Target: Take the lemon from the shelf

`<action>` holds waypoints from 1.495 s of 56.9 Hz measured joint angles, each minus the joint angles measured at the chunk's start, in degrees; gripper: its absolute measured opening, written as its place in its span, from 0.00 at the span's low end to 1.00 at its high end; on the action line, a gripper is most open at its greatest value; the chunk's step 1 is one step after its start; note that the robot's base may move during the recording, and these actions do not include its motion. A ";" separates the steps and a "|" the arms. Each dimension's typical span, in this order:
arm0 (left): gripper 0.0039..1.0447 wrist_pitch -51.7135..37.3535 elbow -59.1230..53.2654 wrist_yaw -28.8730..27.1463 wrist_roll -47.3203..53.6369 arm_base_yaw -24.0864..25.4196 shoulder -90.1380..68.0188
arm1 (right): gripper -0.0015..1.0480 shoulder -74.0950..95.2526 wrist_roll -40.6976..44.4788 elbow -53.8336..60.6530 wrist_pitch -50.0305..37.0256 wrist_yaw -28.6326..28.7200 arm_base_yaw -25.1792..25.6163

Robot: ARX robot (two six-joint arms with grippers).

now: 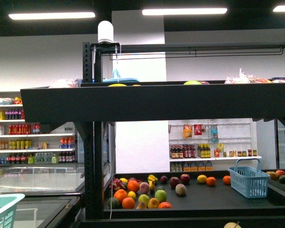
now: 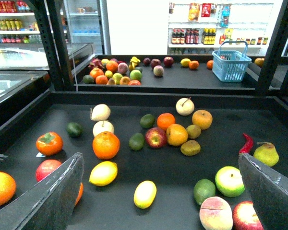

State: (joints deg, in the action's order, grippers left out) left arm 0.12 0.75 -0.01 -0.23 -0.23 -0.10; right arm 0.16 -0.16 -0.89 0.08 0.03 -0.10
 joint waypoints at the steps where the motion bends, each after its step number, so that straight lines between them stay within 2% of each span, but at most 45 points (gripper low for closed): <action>1: 0.93 0.00 0.00 0.00 0.00 0.00 0.00 | 0.93 0.00 0.00 0.02 0.00 0.00 0.00; 6: 0.93 0.33 0.04 0.31 -0.55 0.07 -0.15 | 0.93 0.00 0.00 0.02 0.00 -0.02 0.00; 11: 0.93 5.84 1.92 1.70 -12.15 -0.33 -4.79 | 0.93 -0.02 0.00 0.02 0.00 0.02 0.00; 18: 0.93 1.55 5.92 5.92 -26.91 -0.37 -13.11 | 0.93 0.00 0.00 0.00 0.00 0.00 0.00; 24: 0.93 -5.66 12.13 13.27 -34.80 5.29 -22.84 | 0.93 0.00 0.00 0.00 0.00 0.00 0.00; 31: 0.93 -13.70 19.98 21.94 -44.98 15.10 -36.94 | 0.93 0.00 0.00 0.02 0.00 0.00 0.00; 39: 0.93 -19.71 27.89 25.00 -54.34 22.86 -50.75 | 0.93 0.00 0.00 0.02 0.00 0.00 0.00; 47: 0.93 -22.03 35.04 25.90 -61.68 26.67 -62.88 | 0.93 0.00 0.00 0.00 0.00 0.00 0.00; 59: 0.93 -24.70 43.60 25.62 -67.19 27.21 -75.43 | 0.93 0.00 0.00 0.02 0.00 0.00 0.00; 85: 0.93 -31.74 57.70 24.20 -73.64 24.87 -92.76 | 0.93 0.00 0.00 0.02 0.00 0.00 0.00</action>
State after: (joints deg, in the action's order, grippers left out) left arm -31.62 58.46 24.18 -73.87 24.64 -92.86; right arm 0.16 -0.16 -0.86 0.08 0.03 -0.10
